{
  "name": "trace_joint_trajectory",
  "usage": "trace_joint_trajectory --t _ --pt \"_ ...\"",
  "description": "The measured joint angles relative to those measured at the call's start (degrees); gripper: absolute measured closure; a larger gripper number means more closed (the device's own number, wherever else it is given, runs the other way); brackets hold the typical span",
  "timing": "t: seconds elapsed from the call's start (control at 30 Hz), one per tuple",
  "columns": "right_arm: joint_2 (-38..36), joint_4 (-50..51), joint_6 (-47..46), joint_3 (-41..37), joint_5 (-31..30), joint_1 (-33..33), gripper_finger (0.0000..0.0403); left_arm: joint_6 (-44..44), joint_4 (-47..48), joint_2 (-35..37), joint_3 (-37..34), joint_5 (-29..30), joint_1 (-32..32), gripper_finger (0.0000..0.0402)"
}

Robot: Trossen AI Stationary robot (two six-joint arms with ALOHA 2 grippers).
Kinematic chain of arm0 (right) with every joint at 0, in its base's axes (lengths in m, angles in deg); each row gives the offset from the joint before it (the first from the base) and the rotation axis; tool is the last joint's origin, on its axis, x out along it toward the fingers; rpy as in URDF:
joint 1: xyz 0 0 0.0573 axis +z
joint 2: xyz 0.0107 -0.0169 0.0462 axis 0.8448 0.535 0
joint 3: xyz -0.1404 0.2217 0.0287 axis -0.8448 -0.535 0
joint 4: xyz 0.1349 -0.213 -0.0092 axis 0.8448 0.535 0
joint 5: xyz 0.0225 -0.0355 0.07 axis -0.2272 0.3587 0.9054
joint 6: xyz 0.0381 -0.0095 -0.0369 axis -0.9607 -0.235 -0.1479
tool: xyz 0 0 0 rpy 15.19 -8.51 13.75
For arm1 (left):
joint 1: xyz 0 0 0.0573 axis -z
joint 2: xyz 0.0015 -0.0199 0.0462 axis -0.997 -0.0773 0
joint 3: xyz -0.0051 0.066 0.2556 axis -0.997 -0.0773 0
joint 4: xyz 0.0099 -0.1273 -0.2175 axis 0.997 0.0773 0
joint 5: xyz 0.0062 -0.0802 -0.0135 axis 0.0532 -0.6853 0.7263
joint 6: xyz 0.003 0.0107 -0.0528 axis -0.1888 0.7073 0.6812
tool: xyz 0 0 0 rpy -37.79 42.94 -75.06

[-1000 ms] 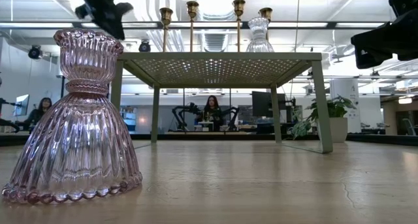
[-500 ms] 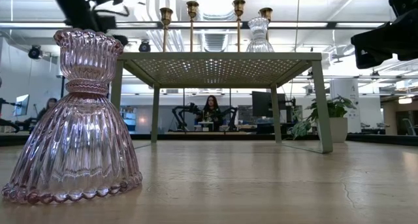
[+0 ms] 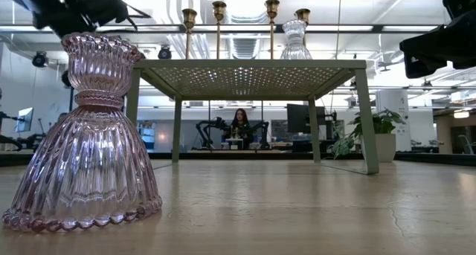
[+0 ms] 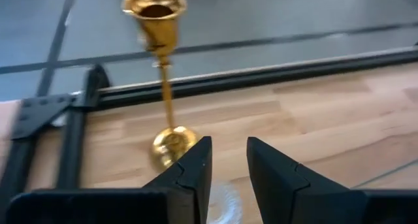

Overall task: Pick & Place candle stick holders
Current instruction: Put the gold candle stand on the shelf

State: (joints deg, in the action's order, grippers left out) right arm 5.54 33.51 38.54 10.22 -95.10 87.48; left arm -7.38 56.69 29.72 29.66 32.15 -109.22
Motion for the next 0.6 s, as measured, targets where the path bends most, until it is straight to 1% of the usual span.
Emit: trace_joint_trajectory --t 0.07,0.17,0.3,0.47,0.6 --pt "0.0 0.0 0.0 0.0 0.0 0.0 0.0394 -0.1 -4.7 -0.5 -2.1 0.1 -0.6 0.03" --pt "0.0 0.0 0.0 0.0 0.0 0.0 0.0394 0.3 -9.0 -1.5 -4.5 0.1 -2.0 0.03" --pt "0.0 0.0 0.0 0.0 0.0 0.0 0.0394 -0.1 -9.9 -3.2 -5.1 1.0 -4.1 0.03" --pt "0.0 0.0 0.0 0.0 0.0 0.0 0.0394 -4.4 -11.5 -6.7 -5.2 1.9 -6.0 0.03" --pt "0.0 0.0 0.0 0.0 0.0 0.0 0.0394 -5.9 -14.3 -9.6 -5.2 1.9 -6.7 0.0288"
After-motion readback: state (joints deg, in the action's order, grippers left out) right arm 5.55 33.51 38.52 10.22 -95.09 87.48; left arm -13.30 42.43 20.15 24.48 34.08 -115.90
